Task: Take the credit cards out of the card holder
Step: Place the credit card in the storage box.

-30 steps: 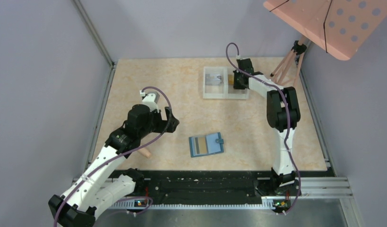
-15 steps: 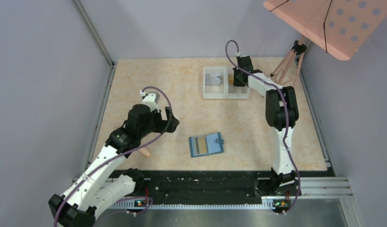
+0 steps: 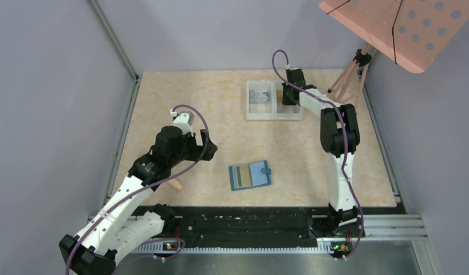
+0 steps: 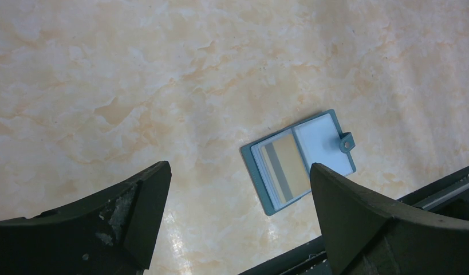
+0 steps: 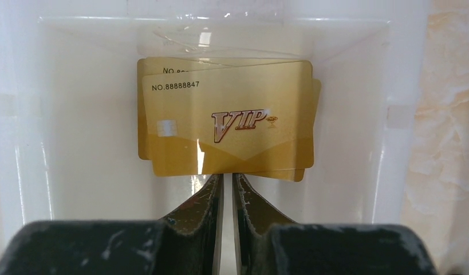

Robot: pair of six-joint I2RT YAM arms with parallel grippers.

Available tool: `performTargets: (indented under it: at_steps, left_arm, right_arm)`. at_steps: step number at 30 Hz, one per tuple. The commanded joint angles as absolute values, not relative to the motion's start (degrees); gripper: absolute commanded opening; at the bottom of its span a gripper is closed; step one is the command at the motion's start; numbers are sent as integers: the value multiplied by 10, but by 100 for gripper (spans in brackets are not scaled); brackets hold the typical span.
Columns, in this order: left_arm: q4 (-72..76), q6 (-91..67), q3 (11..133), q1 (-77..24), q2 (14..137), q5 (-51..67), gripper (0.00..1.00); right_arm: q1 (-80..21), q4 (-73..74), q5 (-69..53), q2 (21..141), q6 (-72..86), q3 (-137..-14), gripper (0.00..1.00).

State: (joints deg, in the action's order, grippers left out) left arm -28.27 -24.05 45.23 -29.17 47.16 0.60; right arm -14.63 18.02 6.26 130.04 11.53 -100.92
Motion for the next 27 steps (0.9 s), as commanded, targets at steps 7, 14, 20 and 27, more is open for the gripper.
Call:
performTargets:
  at_steps: [7, 14, 20, 27]
  left_arm:
    - [-273, -240, 467, -293, 469, 10, 97]
    - [-274, -242, 466, -293, 466, 9, 97]
    - [-278, -244, 466, -293, 467, 6, 97]
    - [-311, -261, 472, -293, 475, -16, 96]
  right_arm:
    - [-151, 140, 84, 1293, 107, -1031, 11]
    - [-151, 137, 81, 1290, 105, -1028, 11]
    - [-151, 157, 62, 1273, 110, -1018, 12]
    - [-151, 231, 22, 1201, 122, -1013, 15]
